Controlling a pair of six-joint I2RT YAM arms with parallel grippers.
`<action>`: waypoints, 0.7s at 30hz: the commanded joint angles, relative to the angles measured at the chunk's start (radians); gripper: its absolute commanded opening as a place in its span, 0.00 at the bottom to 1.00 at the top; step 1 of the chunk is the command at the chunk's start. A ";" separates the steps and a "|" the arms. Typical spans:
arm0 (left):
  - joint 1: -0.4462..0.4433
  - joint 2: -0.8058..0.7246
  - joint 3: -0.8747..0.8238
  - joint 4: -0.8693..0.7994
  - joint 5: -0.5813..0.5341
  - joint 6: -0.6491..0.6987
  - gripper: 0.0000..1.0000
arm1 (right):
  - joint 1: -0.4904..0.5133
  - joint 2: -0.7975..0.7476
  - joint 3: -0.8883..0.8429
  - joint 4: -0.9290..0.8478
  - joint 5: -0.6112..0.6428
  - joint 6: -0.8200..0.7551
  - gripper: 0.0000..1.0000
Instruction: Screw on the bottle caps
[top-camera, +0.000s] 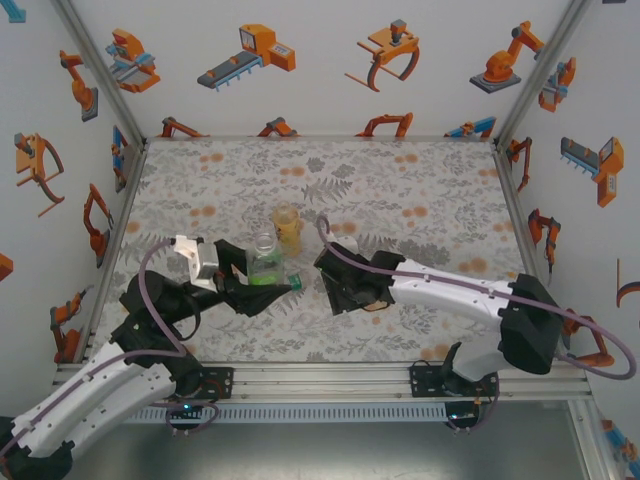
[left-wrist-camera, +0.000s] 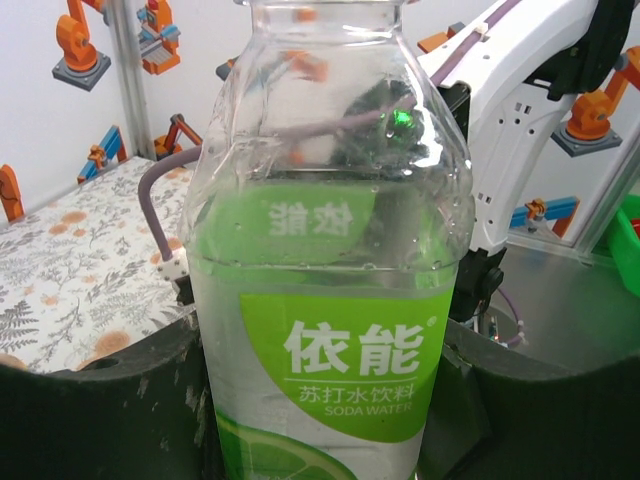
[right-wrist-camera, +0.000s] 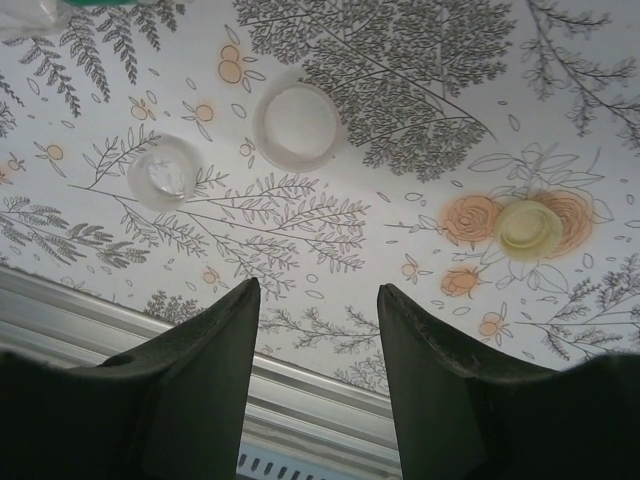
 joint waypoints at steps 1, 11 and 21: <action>0.004 -0.026 -0.036 0.068 -0.025 -0.016 0.00 | 0.032 0.030 0.058 0.010 0.027 0.019 0.49; 0.005 -0.084 0.041 -0.140 -0.028 0.036 0.00 | 0.070 0.162 0.164 0.040 -0.028 -0.001 0.48; 0.003 -0.190 0.069 -0.282 -0.077 0.055 0.00 | 0.098 0.300 0.275 0.022 -0.040 -0.025 0.47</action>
